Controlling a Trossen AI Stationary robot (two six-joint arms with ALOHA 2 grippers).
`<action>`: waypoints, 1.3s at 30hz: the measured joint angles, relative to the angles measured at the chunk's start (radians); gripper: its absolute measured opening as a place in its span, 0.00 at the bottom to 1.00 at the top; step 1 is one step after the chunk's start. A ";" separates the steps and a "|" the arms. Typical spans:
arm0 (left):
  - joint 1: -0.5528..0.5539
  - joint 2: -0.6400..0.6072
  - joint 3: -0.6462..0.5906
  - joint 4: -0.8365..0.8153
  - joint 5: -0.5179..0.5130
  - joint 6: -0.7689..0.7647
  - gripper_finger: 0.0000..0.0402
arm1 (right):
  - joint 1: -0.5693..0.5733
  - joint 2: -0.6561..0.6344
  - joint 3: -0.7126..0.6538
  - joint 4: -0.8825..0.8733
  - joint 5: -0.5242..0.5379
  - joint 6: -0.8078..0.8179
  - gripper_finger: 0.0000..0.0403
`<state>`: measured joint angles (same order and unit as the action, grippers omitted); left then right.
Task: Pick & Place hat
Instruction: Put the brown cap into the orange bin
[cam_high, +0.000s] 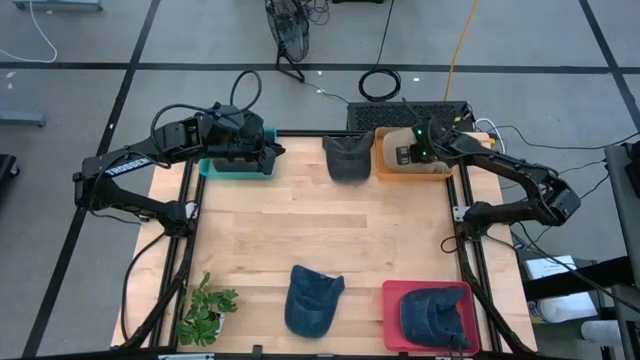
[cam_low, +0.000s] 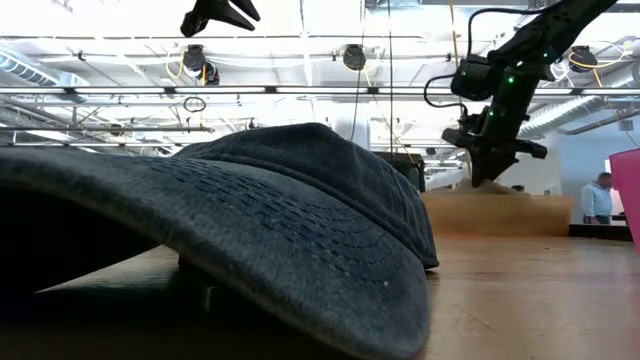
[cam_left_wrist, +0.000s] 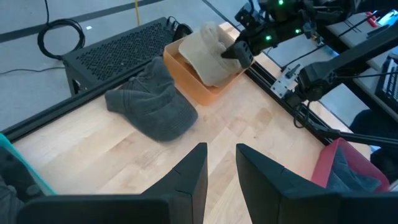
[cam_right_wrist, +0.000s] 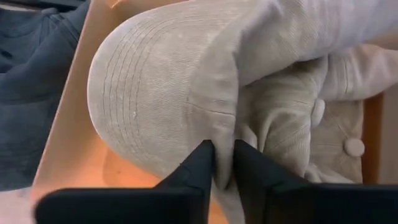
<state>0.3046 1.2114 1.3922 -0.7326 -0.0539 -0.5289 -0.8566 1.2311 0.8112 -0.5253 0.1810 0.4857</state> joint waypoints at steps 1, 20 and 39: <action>0.000 0.000 0.000 0.000 0.001 0.000 0.23 | 0.000 0.000 0.000 -0.001 -0.001 -0.001 0.16; 0.000 0.000 0.000 -0.029 0.026 0.001 0.23 | -0.225 -0.043 0.000 -0.056 -0.226 0.114 0.33; -0.028 -0.001 0.000 -0.035 0.030 -0.032 0.23 | -0.194 0.024 0.001 0.013 -0.076 0.200 0.36</action>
<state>0.2765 1.2106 1.3922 -0.7674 -0.0238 -0.5608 -1.0504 1.2551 0.8120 -0.5125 0.1047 0.6857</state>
